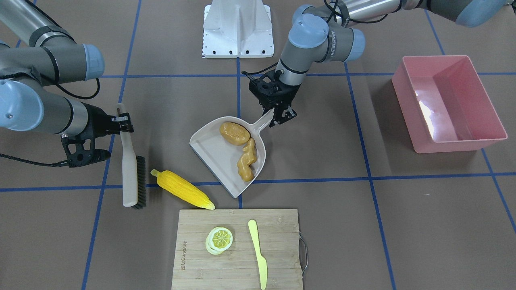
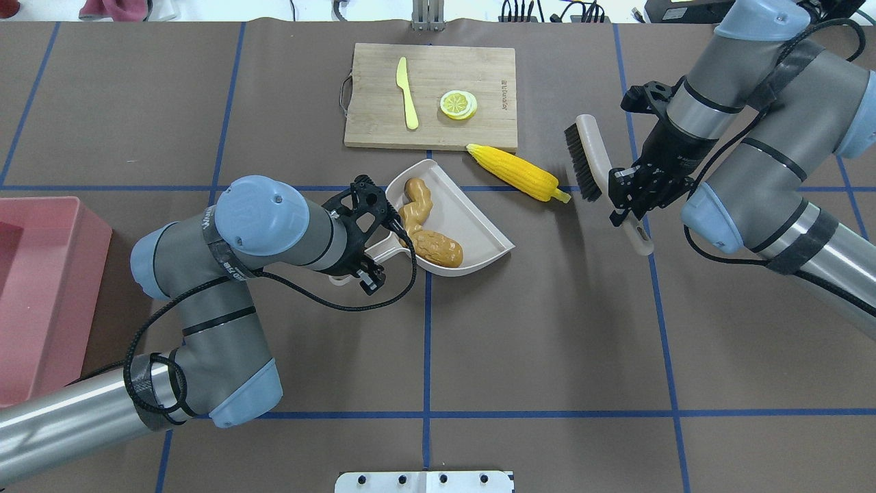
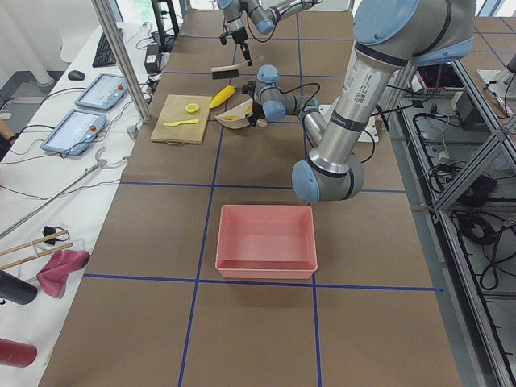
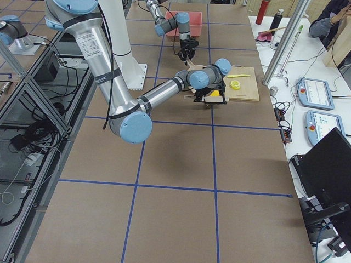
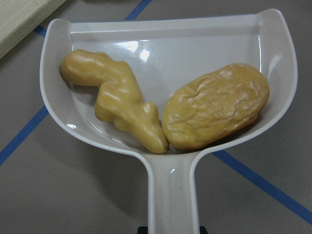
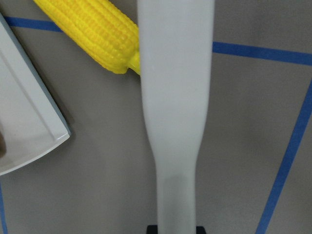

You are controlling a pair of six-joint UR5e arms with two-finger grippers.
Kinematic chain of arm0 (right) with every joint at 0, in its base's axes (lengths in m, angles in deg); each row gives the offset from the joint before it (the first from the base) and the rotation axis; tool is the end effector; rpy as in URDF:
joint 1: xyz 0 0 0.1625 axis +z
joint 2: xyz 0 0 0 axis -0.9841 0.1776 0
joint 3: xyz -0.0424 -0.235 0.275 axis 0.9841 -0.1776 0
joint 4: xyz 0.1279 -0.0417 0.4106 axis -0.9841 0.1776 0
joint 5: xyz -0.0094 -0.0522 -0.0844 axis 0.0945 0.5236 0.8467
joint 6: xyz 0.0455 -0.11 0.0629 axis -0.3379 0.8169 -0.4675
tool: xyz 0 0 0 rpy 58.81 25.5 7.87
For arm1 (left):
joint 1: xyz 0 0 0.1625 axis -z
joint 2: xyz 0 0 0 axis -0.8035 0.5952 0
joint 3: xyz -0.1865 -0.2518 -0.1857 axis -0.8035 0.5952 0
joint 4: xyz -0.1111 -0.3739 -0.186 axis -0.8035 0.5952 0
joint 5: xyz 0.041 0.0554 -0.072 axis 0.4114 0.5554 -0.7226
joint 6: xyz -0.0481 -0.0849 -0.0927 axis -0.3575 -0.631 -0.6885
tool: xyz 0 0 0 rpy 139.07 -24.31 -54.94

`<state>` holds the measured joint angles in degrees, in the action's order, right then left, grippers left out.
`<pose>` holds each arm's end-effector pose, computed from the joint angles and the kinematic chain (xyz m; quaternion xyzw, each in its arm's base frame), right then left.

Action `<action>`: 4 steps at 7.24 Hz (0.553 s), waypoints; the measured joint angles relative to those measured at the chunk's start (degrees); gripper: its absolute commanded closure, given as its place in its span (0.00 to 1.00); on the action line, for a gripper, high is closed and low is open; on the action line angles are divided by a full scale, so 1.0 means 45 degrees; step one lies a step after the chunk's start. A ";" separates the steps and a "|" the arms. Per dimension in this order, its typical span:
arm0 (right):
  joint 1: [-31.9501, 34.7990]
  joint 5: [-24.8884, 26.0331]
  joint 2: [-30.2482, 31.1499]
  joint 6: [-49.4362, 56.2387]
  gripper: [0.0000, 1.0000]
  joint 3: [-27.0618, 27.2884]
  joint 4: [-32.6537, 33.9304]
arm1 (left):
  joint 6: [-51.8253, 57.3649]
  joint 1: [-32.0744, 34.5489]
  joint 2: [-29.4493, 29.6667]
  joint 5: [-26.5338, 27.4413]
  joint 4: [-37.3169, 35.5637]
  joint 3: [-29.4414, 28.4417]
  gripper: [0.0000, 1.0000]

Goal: Sweep and dump trash into bin
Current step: 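Tilt the dustpan edge down toward the corn while the right gripper repositions the brush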

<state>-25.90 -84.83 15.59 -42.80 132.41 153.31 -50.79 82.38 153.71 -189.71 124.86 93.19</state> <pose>-0.3568 -0.5249 0.3232 -0.1175 -0.4773 -0.1309 0.8610 0.5446 -0.4138 0.1879 0.2889 0.4007 0.3557 0.7934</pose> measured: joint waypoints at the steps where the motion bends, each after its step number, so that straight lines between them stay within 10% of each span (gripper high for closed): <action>1: -0.0010 0.0052 0.0023 0.0045 1.00 -0.0059 0.0010 | -0.0076 0.0005 0.0125 -0.0073 -0.0259 -0.0022 1.00; 4: -0.0306 0.1399 -0.0049 0.0365 1.00 -0.0189 0.0004 | -0.0270 -0.0031 0.0945 -0.0056 -0.0892 -0.0248 1.00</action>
<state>-27.28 -78.53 15.37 -41.16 131.56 153.32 -52.01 82.24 157.96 -189.96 120.84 92.08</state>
